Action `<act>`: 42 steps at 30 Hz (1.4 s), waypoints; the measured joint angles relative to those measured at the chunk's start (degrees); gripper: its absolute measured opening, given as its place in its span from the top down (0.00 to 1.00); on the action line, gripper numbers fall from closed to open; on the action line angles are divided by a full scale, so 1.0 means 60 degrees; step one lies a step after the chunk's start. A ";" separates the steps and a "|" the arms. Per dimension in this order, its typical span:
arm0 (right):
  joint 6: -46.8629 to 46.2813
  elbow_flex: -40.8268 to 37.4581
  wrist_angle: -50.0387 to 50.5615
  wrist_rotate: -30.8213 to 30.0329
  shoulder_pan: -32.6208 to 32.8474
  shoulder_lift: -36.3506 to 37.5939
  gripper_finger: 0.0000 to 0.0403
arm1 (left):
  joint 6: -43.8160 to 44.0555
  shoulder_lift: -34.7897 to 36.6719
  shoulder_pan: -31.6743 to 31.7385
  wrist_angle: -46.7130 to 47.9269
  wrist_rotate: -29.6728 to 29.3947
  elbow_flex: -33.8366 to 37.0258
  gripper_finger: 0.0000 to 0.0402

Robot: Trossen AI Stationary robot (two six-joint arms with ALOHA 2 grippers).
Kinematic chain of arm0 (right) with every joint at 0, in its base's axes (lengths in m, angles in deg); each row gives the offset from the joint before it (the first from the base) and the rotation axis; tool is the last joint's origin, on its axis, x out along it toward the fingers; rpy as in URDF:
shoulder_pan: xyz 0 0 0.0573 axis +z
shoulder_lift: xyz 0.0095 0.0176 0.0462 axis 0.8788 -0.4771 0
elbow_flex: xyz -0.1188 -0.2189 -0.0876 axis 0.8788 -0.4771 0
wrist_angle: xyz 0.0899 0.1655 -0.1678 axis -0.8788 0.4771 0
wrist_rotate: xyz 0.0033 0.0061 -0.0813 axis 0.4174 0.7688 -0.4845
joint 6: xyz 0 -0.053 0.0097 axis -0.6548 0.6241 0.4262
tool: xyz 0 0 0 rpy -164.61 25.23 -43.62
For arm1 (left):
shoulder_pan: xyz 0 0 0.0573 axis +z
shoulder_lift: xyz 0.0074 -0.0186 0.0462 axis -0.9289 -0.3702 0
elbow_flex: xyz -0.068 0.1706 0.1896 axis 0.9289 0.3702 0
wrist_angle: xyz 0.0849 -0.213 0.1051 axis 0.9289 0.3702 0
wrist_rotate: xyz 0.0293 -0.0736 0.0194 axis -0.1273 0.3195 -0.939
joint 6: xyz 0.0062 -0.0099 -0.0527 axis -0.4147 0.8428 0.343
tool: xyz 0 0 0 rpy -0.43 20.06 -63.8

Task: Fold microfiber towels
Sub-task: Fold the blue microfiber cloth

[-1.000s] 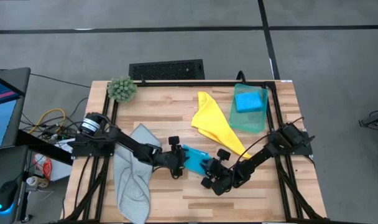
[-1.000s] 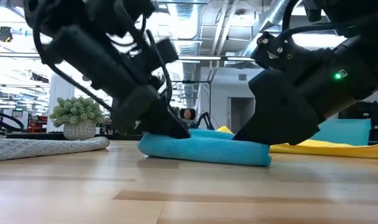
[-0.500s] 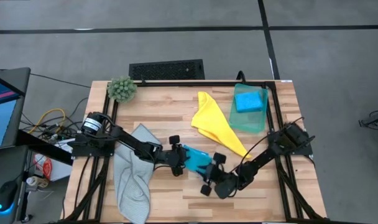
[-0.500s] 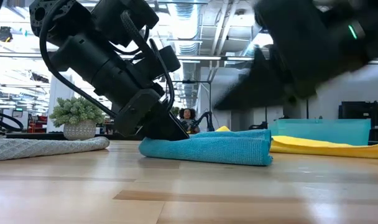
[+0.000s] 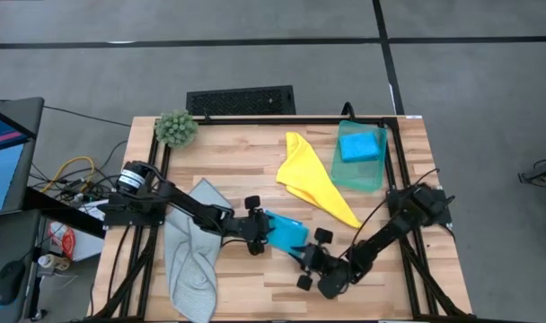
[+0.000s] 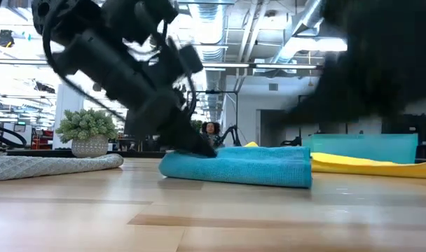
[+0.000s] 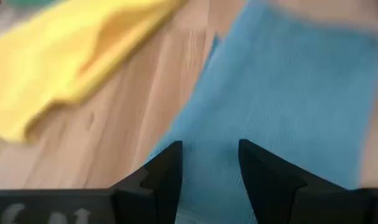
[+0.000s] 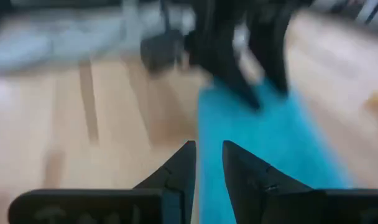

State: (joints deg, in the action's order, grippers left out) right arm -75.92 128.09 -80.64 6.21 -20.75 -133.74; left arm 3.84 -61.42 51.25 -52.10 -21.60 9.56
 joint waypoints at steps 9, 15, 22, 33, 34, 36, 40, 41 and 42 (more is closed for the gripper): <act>-0.0137 -0.0817 0.0209 -0.1474 -0.0520 0.0441 0.75 | -0.0623 0.0530 -0.0192 -0.0105 -0.0689 -0.0036 0.62; -0.1988 -0.1330 0.0193 -0.1165 -0.0995 -0.0334 0.75 | -0.0499 0.0215 0.0234 -0.0856 -0.0452 0.0451 0.62; -0.2169 -0.1370 0.0094 -0.0763 -0.1044 -0.0485 0.75 | -0.0019 -0.0438 0.0735 -0.1807 0.0151 0.0879 0.62; -0.1634 -0.1377 0.0938 -0.0987 -0.0738 0.1244 0.75 | 0.0374 -0.0633 0.0804 -0.1844 0.0778 0.0757 0.62; -0.1755 -0.1382 0.1228 -0.0808 -0.0725 0.1595 0.75 | 0.0412 -0.0492 0.0775 -0.1648 0.0829 0.0764 0.62; -0.2205 -0.1381 0.1731 -0.0123 -0.0751 0.2289 0.74 | 0.0568 -0.0171 0.0717 -0.1242 0.0925 0.0772 0.62; -0.2349 -0.1381 0.2364 0.1361 -0.0830 0.3386 0.70 | 0.0753 0.0694 0.0603 -0.0541 0.0923 0.0783 0.62; -0.2172 -0.1381 0.2389 0.1622 -0.0882 0.3589 0.67 | 0.0772 0.0894 0.0572 -0.0392 0.0917 0.0783 0.62; -0.1918 -0.1381 0.2390 0.1866 -0.0946 0.3757 0.65 | 0.0772 0.1078 0.0540 -0.0277 0.0911 0.0783 0.62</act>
State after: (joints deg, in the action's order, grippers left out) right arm -87.43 119.80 -66.30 17.40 -26.43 -111.19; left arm 8.47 -54.95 54.48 -53.76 -16.13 14.26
